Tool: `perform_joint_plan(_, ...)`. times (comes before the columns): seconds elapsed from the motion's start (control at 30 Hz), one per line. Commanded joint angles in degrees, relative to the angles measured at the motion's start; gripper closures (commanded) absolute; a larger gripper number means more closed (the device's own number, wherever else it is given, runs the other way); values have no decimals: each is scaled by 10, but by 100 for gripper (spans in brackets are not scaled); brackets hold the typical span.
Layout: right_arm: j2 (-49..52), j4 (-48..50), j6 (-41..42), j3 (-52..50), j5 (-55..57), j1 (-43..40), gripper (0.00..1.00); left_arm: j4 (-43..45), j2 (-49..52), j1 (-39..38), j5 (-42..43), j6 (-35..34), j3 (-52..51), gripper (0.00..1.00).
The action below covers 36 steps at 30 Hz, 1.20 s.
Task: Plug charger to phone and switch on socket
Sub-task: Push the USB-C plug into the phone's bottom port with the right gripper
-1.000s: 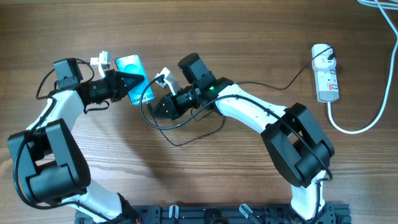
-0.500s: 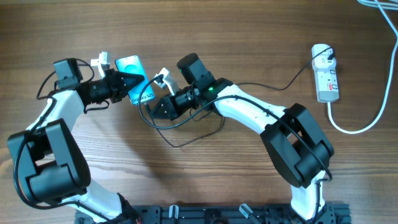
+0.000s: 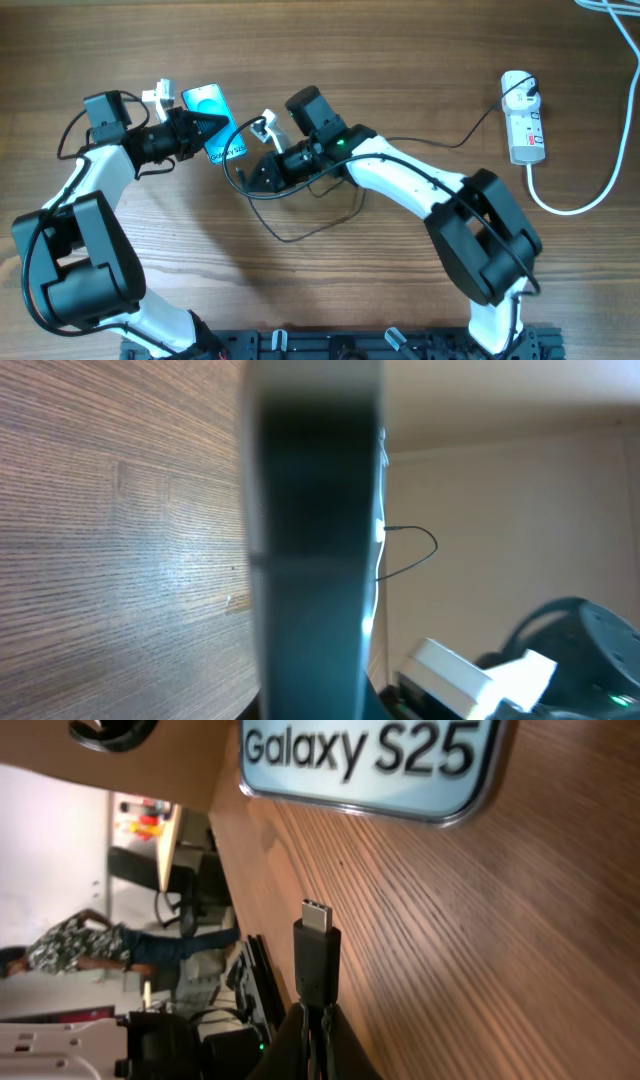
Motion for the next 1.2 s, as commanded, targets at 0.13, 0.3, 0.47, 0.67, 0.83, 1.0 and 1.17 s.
perform_joint_plan(0.13,-81,-73,-53,4,122,14,96,1,0,-17,6,-13,7,96)
perform_joint_plan(0.3,-80,-109,-65,3,259,64,96,4,0,-44,6,-13,7,96)
perform_joint_plan(0.47,-79,-86,-49,3,283,69,96,5,0,-44,6,-10,7,96)
perform_joint_plan(0.67,-72,-54,-57,3,202,56,96,17,0,-43,37,-9,7,96)
perform_joint_plan(0.83,-56,-53,-56,2,183,54,96,21,0,-43,55,-9,7,96)
perform_joint_plan(1.0,-52,-55,-49,2,186,47,96,24,0,-43,74,-8,7,96)
perform_joint_plan(1.17,-49,-54,-48,2,172,37,96,28,0,-43,82,-4,7,96)
